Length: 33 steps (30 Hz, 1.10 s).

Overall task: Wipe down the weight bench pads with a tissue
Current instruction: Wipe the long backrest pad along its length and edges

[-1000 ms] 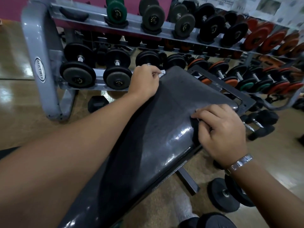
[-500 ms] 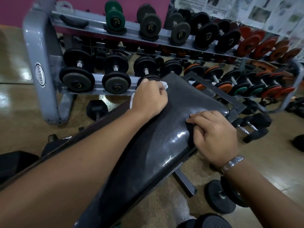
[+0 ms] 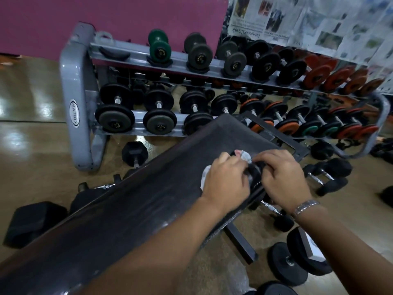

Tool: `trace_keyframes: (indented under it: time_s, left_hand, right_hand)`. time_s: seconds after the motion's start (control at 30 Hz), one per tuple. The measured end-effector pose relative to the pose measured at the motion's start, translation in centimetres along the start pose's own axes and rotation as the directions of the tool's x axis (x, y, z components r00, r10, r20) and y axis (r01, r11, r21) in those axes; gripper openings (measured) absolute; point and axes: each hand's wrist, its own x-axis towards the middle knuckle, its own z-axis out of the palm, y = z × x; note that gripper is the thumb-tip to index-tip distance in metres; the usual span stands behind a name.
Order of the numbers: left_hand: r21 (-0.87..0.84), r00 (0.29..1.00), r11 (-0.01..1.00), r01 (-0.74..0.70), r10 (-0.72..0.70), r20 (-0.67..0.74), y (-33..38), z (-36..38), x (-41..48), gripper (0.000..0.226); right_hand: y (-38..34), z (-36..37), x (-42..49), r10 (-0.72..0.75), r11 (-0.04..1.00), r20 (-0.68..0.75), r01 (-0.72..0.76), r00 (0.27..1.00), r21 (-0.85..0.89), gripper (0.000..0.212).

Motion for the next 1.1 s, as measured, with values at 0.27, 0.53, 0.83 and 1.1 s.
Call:
trace_keyframes:
  time_s: [0.27,0.53,0.83,1.1]
  left_hand:
    - [-0.015,0.974,0.974,-0.225,0.225,0.003,1.5,1.7,-2.9,0.026]
    - [0.008,0.873,0.874,-0.487,0.486,0.029,1.9,2.6,-3.3,0.029]
    - [-0.091,0.958,0.99,-0.105,0.077,-0.275,-6.1,-0.4,5.9,0.029]
    - [-0.155,0.947,0.962,0.224,-0.253,-0.2,-9.1,-0.2,12.3,0.021]
  right_hand:
    - [-1.2,-0.7,0.2,0.024,1.0,0.034,-0.024,0.999,-0.001,0.034]
    - [0.1,-1.4,0.3,0.008,1.0,-0.085,-0.01,0.996,-0.017,0.035]
    - [2.7,0.9,-0.3,-0.113,0.992,-0.117,0.106,0.987,-0.063,0.034]
    - [4.0,2.1,0.0,-0.177,0.981,-0.14,0.164,0.974,-0.103,0.031]
